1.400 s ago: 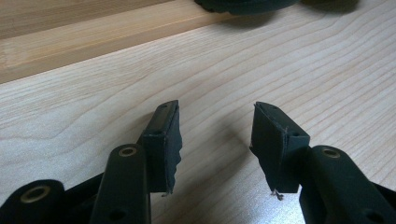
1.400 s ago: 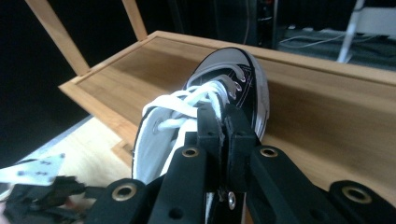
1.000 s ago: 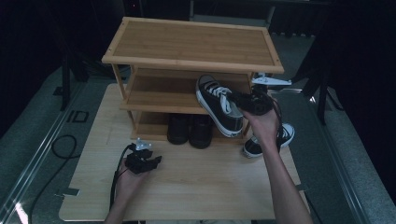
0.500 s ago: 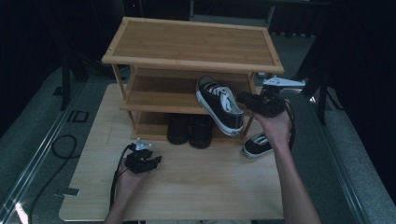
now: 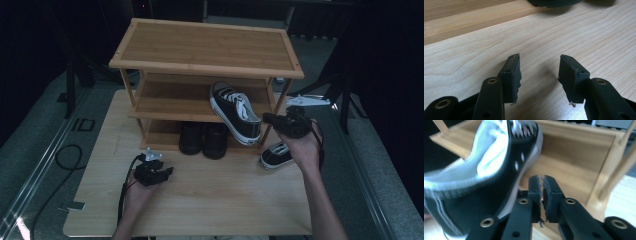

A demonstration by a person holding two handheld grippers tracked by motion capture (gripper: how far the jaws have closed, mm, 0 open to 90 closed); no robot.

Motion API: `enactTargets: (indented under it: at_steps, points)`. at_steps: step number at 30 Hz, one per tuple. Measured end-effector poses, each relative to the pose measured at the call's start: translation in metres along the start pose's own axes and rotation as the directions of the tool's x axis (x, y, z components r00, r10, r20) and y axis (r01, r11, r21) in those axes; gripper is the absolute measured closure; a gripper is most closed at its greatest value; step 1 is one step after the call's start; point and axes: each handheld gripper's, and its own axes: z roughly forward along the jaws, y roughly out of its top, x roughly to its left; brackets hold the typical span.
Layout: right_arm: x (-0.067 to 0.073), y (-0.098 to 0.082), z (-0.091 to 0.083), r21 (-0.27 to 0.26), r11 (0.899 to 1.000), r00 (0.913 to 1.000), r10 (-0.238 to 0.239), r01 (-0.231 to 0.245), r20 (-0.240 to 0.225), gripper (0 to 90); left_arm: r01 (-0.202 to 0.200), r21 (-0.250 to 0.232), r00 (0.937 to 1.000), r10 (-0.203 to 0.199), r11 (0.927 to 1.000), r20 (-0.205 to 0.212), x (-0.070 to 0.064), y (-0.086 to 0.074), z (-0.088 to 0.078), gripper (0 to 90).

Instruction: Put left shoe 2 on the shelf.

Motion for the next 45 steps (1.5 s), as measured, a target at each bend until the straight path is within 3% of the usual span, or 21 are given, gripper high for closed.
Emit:
enactTargets:
  at_steps: [4,7,9,15,20,29,36,40,45]
  points:
    - [0.012,-0.023,-0.004,0.019,0.999,0.9988,-0.046,0.045,0.018,90.0,0.001,0.0,1.0,-0.001,1.0,0.0,0.0,0.0,0.0,52.4]
    - [0.023,-0.036,-0.006,0.011,0.997,0.9968,-0.079,0.08,-0.003,90.0,0.0,0.0,1.0,0.0,1.0,-0.002,0.0,0.0,0.0,52.4]
    - [0.03,-0.043,-0.009,-0.001,0.996,0.9957,-0.092,0.092,0.01,90.0,0.001,0.0,1.0,-0.001,1.0,-0.001,0.0,0.0,0.0,52.4]
    - [0.034,-0.055,-0.019,-0.024,0.997,0.9971,-0.073,0.073,-0.019,90.0,0.007,-0.003,1.0,-0.007,1.0,-0.003,0.001,0.0,0.0,53.5]
    - [0.037,-0.063,-0.019,-0.009,0.997,0.9968,-0.076,0.075,-0.026,90.0,0.007,0.001,0.9995,-0.007,1.0,-0.031,0.001,0.005,0.003,60.5]
    - [0.043,-0.071,-0.02,-0.01,0.997,0.9959,-0.077,0.077,-0.047,90.0,-0.048,-0.086,0.9968,0.042,0.9952,-0.069,-0.001,0.029,0.015,69.6]
    - [0.046,-0.072,-0.021,-0.017,0.997,0.9953,-0.082,0.081,-0.053,90.0,-0.038,-0.076,0.9918,0.028,0.9964,-0.125,0.007,0.043,0.036,75.8]
    - [0.048,-0.071,-0.023,-0.02,0.996,0.9946,-0.09,0.089,-0.053,90.0,-0.059,-0.085,0.988,0.046,0.9946,-0.147,0.007,0.05,0.039,76.7]
    - [0.048,-0.072,-0.026,-0.032,0.996,0.9947,-0.089,0.088,-0.052,90.0,-0.082,-0.1,0.9892,0.068,0.9916,-0.13,-0.001,0.055,0.036,77.4]
